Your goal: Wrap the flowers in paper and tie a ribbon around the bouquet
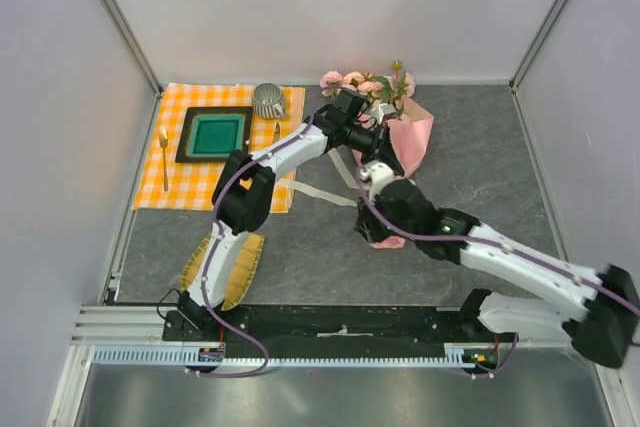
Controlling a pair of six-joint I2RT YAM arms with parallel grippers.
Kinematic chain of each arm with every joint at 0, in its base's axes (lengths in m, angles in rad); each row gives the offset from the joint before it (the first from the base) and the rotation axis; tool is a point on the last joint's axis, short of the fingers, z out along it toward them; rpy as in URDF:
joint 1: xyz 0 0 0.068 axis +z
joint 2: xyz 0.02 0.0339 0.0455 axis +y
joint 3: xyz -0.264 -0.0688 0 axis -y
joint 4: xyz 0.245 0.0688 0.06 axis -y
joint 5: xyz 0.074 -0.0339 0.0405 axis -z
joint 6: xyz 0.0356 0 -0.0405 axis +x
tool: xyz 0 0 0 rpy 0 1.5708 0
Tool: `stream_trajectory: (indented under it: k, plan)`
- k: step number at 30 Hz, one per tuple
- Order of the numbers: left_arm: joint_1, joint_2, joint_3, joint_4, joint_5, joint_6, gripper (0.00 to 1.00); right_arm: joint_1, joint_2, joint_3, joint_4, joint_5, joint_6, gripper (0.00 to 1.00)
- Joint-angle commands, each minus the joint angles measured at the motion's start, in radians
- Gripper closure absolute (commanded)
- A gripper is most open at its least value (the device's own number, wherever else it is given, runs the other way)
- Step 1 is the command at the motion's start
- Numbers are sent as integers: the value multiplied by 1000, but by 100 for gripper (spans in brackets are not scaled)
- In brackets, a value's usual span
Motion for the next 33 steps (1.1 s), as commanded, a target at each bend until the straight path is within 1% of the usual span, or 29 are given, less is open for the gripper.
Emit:
stream_trajectory:
  k: [1,2,3,4,5,6,8,9,10,11,12,13,14,15,16,17,18,19,20,22,23,25,28,30,33]
  plan:
    - [35,40,78,-40,195,106,98,1,304,132,244,173,-169,64]
    - [41,50,94,-35,208,114,98,-5,339,152,281,226,-211,63]
    - [49,60,107,-32,245,122,98,-14,376,159,345,228,-232,62]
    - [52,85,118,-29,265,125,98,-28,447,175,363,228,-251,62]
    - [55,97,134,-11,285,123,98,-29,476,196,386,239,-296,61]
    - [61,105,140,0,305,114,98,-32,504,198,460,250,-317,61]
    - [66,132,163,29,331,100,98,-41,593,221,508,266,-371,60]
    - [72,140,166,88,360,65,98,-43,625,236,531,309,-371,60]
    - [79,160,169,115,363,45,98,-58,690,273,533,320,-397,60]
    - [87,168,169,151,368,-7,98,-66,718,288,536,323,-400,58]
    - [104,180,166,264,385,-51,98,-75,748,304,536,329,-411,59]
    - [110,194,160,331,396,-111,98,-90,800,328,538,329,-414,58]
    - [115,224,157,427,408,-230,98,-97,824,343,527,343,-419,56]
    - [119,240,155,592,437,-290,98,-98,846,357,525,372,-420,55]
    - [119,255,161,695,449,-353,98,-113,879,379,522,388,-416,54]
    - [121,298,169,784,458,-492,98,-123,893,390,518,386,-405,54]
    - [122,322,184,864,463,-562,98,-129,921,397,516,388,-388,54]
    - [122,353,230,1017,466,-629,98,-138,933,413,516,414,-384,54]
    - [121,407,256,1075,469,-747,98,-138,944,417,513,421,-381,53]
    - [121,456,316,1196,466,-832,98,-147,961,417,516,397,-345,51]
    - [121,470,322,1207,463,-858,98,-147,963,411,536,398,-339,48]
    - [121,484,315,1180,463,-837,98,-164,975,402,544,360,-303,43]
    - [122,501,315,1175,453,-820,98,-187,980,385,536,317,-243,43]
    - [122,502,312,1164,437,-807,98,-199,973,368,547,262,-203,42]
    - [126,502,309,1080,417,-741,98,-219,978,330,556,198,-137,42]
